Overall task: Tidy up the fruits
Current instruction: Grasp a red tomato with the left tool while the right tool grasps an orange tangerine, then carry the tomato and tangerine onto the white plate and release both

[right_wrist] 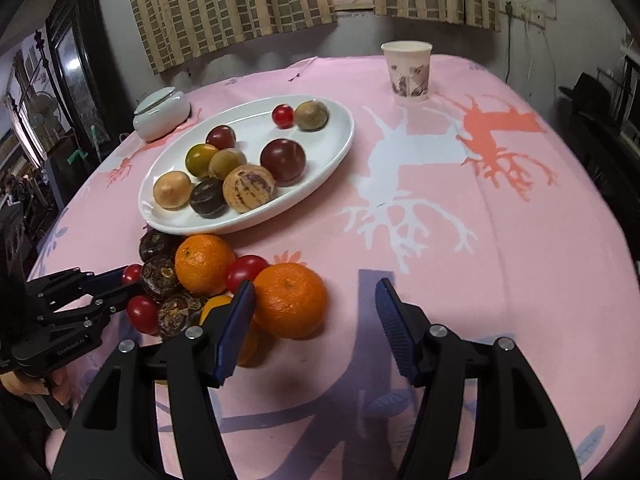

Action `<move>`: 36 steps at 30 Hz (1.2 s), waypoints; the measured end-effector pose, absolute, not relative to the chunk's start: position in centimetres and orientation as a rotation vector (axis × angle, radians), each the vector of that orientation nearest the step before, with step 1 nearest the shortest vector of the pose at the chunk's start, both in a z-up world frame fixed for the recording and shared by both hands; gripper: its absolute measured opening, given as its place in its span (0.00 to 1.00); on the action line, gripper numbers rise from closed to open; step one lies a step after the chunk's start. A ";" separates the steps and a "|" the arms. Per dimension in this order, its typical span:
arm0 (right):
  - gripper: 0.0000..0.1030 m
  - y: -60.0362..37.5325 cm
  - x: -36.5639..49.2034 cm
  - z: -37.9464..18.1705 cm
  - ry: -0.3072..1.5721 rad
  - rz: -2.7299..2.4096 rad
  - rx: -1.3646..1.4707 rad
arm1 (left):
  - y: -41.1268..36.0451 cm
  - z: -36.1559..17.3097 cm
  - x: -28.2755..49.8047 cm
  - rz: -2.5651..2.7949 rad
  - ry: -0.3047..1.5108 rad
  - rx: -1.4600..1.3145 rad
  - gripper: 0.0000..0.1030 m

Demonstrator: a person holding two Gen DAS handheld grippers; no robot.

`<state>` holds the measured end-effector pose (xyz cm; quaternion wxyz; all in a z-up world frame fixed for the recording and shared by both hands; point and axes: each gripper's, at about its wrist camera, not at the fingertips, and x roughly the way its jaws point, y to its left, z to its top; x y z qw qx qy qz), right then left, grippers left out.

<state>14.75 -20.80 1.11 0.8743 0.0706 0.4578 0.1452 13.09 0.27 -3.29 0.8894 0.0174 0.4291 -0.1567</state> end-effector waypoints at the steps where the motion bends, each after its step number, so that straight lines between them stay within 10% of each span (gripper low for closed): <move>1: 0.61 -20.8 14.8 1.0 0.950 0.303 0.166 | 0.3 -3.3 13.1 -0.326 0.894 0.029 0.29; 7: 0.61 -20.7 16.1 -0.4 0.984 0.291 0.188 | 0.5 -3.5 13.2 -0.326 0.901 0.011 0.29; 10: 0.43 -20.3 15.9 -0.1 0.992 0.308 0.162 | 0.5 -3.5 13.2 -0.328 0.901 0.005 0.29; 36: 0.43 -19.3 12.9 6.3 0.760 0.349 0.083 | 1.9 1.2 12.1 -0.304 0.762 -0.073 0.29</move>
